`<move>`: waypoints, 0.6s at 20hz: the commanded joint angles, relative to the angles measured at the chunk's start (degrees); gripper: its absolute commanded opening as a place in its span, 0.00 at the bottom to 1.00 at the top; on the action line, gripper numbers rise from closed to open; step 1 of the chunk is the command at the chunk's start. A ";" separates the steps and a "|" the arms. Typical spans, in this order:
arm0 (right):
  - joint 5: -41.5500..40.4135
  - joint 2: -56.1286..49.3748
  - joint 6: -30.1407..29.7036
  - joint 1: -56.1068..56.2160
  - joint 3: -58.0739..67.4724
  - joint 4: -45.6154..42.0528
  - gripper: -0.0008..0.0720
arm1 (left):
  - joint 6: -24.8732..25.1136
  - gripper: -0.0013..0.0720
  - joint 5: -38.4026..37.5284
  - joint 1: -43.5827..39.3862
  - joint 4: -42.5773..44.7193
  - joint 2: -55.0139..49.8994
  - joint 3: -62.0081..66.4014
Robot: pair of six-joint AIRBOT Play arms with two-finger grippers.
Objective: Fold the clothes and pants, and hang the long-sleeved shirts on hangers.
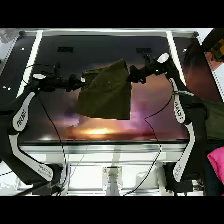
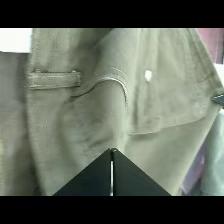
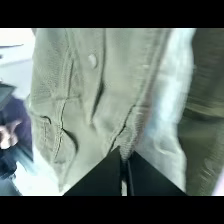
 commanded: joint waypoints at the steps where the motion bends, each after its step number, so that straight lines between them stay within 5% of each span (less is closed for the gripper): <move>1: 4.76 0.76 2.71 -2.27 0.61 -6.08 0.04 | 0.22 0.27 -0.61 1.31 0.22 0.37 0.07; 3: 4.44 0.76 2.60 -3.43 0.61 -5.92 0.04 | 0.24 0.49 -0.85 1.46 0.22 0.37 0.07; 12: 4.26 0.74 1.75 -2.32 0.61 -5.53 0.04 | -3.89 0.51 -11.93 0.31 0.07 -3.45 0.09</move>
